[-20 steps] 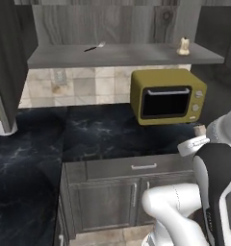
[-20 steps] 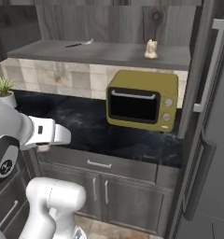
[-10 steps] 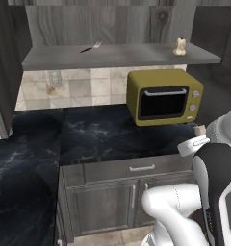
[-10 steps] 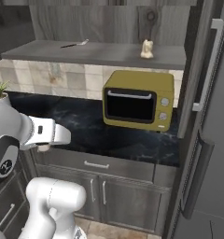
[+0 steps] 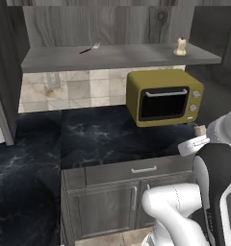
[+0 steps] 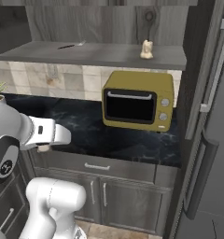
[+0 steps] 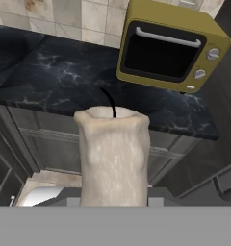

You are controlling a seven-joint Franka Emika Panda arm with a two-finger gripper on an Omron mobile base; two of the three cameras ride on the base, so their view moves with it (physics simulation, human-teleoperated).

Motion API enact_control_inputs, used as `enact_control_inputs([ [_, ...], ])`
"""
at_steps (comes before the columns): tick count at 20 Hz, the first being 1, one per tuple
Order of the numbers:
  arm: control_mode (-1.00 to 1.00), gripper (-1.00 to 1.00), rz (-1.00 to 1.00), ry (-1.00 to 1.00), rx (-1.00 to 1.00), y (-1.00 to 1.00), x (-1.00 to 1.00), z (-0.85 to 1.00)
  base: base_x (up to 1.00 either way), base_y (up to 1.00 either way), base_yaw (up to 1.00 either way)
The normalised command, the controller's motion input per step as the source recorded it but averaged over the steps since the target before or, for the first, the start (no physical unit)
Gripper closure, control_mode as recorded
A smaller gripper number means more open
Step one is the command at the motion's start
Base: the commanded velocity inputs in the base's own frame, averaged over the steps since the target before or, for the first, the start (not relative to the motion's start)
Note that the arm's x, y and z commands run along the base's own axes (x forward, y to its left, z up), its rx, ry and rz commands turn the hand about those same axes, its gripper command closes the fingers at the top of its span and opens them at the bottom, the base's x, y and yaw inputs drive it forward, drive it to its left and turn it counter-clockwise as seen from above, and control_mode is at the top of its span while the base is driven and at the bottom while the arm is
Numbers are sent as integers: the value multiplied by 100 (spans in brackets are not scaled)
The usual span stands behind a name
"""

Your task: Pick the candle and candle from the dining table and place them in the open cabinet. Close the cabinet after placing the objects.

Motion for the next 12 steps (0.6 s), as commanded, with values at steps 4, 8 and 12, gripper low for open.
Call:
enact_control_inputs([
  [4,100,100,0,0,0,0,0,0,38,37,-6],
  [8,100,100,0,0,0,0,0,0,34,30,-6],
  [12,100,100,0,0,0,0,0,0,32,28,-6],
])
